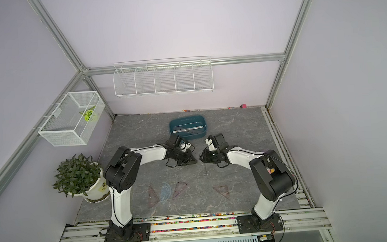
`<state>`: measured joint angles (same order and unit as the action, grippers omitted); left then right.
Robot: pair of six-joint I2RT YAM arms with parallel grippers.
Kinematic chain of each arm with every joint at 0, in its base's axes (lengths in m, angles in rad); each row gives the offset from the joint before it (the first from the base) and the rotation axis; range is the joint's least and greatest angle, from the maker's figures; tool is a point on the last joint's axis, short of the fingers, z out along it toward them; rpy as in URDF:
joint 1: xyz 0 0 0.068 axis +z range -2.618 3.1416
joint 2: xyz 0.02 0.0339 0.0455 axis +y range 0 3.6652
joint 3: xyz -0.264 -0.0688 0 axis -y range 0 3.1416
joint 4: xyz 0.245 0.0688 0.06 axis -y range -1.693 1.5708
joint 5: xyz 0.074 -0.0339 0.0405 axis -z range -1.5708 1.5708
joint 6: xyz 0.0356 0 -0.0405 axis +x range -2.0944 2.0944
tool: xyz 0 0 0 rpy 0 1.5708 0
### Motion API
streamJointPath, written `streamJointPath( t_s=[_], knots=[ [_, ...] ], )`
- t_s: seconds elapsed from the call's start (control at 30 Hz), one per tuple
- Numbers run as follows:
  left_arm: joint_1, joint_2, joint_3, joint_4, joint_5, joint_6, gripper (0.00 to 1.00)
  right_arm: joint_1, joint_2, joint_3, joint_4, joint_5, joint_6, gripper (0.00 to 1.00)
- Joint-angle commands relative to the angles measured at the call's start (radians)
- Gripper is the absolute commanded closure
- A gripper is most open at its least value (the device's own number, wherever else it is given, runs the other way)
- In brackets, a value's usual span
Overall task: Put the scattered rulers into the storage box
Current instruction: Pick up the ruler from the center of the board.
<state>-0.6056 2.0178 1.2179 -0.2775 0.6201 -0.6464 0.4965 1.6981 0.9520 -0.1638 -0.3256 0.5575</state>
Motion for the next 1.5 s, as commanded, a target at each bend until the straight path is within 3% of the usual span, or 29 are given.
streamJointPath(
  t_s=[0.0, 0.2, 0.47, 0.77, 0.97, 1.47],
  knots=[
    [0.027, -0.064, -0.043, -0.085, -0.160, 0.021, 0.71, 0.058, 0.037, 0.087, -0.225, 0.196, -0.034, 0.47],
    [0.049, -0.099, -0.078, -0.101, -0.196, 0.039, 0.63, 0.135, 0.149, 0.236, -0.403, 0.339, 0.006, 0.42],
    [0.056, -0.109, -0.107, -0.083, -0.183, 0.054, 0.60, 0.180, 0.231, 0.320, -0.504, 0.415, 0.070, 0.43],
    [0.057, -0.116, -0.112, -0.071, -0.182, 0.059, 0.60, 0.218, 0.339, 0.379, -0.597, 0.488, 0.069, 0.54],
    [0.059, -0.113, -0.109, -0.069, -0.179, 0.060, 0.60, 0.220, 0.380, 0.375, -0.587, 0.467, 0.063, 0.65],
    [0.063, -0.089, -0.095, -0.070, -0.165, 0.062, 0.61, 0.177, 0.303, 0.470, -0.566, 0.390, 0.015, 0.67]
  ],
)
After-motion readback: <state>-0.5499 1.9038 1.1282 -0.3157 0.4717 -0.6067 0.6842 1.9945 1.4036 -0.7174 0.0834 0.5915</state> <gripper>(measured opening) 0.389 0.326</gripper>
